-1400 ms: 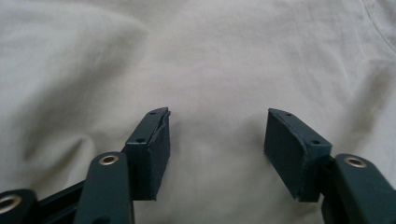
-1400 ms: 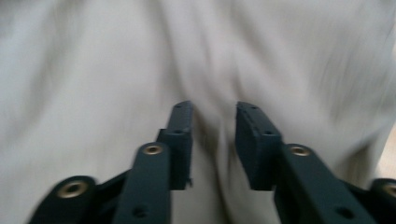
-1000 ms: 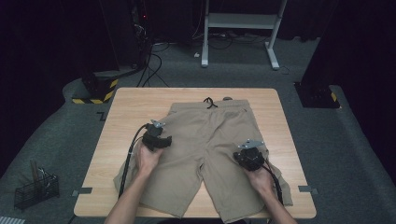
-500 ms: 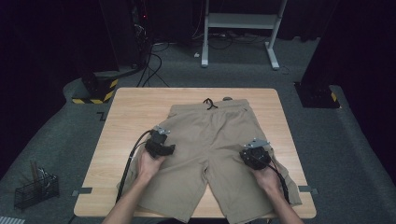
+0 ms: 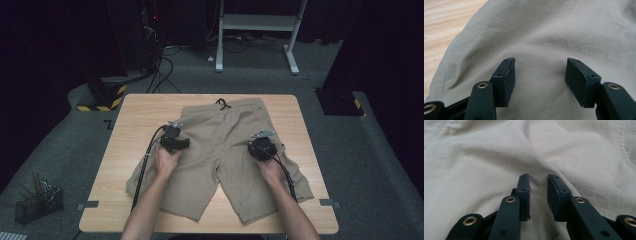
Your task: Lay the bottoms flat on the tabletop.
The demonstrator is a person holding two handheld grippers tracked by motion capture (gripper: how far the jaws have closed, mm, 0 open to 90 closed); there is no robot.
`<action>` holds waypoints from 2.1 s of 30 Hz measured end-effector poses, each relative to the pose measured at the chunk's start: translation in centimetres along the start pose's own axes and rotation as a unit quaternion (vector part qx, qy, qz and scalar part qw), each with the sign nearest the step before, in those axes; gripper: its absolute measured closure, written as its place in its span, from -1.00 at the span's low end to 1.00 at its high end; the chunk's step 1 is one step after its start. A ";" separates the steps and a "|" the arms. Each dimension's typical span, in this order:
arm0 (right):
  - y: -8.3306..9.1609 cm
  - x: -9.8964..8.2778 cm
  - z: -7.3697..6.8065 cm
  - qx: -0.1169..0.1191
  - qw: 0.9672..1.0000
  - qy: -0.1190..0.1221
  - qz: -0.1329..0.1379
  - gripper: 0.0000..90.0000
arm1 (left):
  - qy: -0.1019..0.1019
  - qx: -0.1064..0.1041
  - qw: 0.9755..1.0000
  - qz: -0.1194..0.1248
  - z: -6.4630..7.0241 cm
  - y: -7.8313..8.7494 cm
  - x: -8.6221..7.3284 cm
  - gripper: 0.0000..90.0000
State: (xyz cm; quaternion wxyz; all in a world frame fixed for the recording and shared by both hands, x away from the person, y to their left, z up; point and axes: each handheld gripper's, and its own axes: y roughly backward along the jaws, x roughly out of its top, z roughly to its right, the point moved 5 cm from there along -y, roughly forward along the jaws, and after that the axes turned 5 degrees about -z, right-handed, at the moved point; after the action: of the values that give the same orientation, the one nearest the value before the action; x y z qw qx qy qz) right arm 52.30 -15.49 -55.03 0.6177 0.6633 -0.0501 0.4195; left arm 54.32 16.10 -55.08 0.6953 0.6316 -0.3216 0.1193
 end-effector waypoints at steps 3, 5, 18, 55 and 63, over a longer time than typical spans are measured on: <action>-0.8 1.0 0.3 -0.001 1.000 -0.014 -0.007 0.56 | 0.005 0.003 1.000 -0.007 -0.2 -0.2 0.4 -0.09; -1.0 1.3 0.5 -0.001 1.000 -0.018 -0.011 0.46 | 0.003 0.001 1.000 -0.013 -0.1 0.1 0.1 -0.10; 5.9 -6.8 -0.9 0.055 0.998 0.003 -0.016 0.41 | -0.040 -0.046 0.998 -0.007 0.9 6.2 -8.0 0.15; 7.3 -8.6 -5.2 0.075 0.996 0.015 0.045 0.15 | -0.013 -0.018 0.999 0.033 0.1 5.8 -5.3 -0.08; 6.8 -8.4 -4.9 0.069 0.997 0.014 0.039 0.16 | 0.008 -0.002 1.000 -0.012 -2.4 2.6 -2.7 0.03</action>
State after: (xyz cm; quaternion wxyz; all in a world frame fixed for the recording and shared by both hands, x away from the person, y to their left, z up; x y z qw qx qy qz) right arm 40.46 -16.61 -55.53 0.5542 0.6961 -0.0378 0.4548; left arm 51.50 19.47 -54.63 0.7003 0.6330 -0.3092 0.1156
